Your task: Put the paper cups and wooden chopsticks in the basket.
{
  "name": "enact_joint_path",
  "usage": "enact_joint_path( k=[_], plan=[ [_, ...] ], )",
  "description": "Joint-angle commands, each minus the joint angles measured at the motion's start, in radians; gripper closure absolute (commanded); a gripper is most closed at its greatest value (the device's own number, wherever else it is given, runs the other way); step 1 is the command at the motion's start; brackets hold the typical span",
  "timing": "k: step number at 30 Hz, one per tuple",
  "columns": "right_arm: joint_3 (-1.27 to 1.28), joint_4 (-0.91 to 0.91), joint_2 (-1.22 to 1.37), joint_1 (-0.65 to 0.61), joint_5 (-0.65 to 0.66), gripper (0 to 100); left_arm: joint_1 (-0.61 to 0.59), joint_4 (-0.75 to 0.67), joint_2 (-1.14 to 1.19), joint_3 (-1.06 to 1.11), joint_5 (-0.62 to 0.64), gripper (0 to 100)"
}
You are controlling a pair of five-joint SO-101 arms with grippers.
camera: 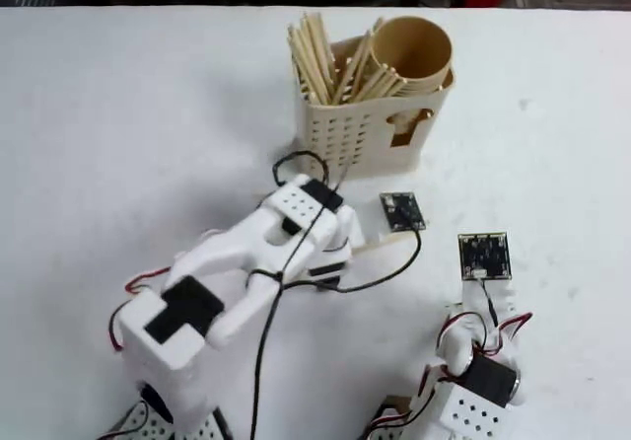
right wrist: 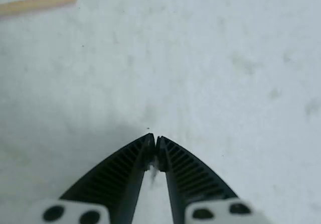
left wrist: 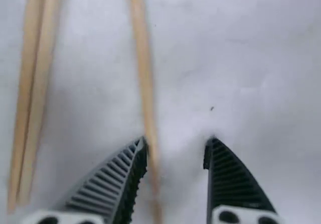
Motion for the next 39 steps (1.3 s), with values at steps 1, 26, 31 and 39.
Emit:
enact_joint_path(
  k=[1,26,31,39],
  plan=[
    [0.009,0.004,-0.012,0.007,0.009,98.1,-0.015,0.028,0.042,-0.094,0.020,85],
    [0.009,0.004,-0.012,0.007,0.009,98.1,-0.022,0.272,-0.545,-0.365,0.068,98],
    [0.009,0.004,-0.012,0.007,0.009,98.1,-0.028,0.121,-0.604,-0.557,0.129,98],
    [0.009,0.004,-0.012,0.007,0.009,98.1,-0.151,-0.359,-0.590,-0.609,0.457,98]
  ],
)
